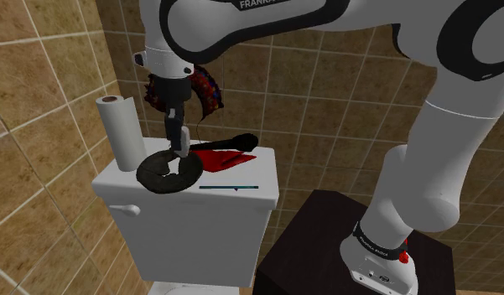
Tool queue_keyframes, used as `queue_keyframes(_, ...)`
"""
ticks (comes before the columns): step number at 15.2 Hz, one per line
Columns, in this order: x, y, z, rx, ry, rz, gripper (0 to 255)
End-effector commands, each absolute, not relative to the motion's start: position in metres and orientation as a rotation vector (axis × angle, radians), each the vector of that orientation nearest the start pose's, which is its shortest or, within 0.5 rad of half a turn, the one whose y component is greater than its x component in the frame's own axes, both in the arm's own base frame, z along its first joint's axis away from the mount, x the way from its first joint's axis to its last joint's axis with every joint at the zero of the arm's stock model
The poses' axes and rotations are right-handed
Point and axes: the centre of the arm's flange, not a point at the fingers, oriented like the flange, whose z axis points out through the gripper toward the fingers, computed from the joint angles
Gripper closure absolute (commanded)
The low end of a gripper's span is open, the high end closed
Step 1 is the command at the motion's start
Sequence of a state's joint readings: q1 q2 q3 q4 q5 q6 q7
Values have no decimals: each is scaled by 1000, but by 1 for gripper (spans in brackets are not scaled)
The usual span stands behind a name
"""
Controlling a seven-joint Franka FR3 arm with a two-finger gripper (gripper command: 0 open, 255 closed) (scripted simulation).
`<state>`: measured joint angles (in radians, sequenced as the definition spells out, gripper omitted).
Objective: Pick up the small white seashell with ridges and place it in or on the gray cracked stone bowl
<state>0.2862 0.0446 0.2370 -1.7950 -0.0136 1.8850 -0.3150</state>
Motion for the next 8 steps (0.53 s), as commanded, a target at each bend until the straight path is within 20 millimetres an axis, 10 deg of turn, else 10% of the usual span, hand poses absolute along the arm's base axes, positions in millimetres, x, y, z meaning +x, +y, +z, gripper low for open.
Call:
queue_keyframes(1, 523, 307, 521, -2865, -1280, -74, 255)
queue_keyframes(8, 528, 312, 489, -2865, -1280, -74, 255)
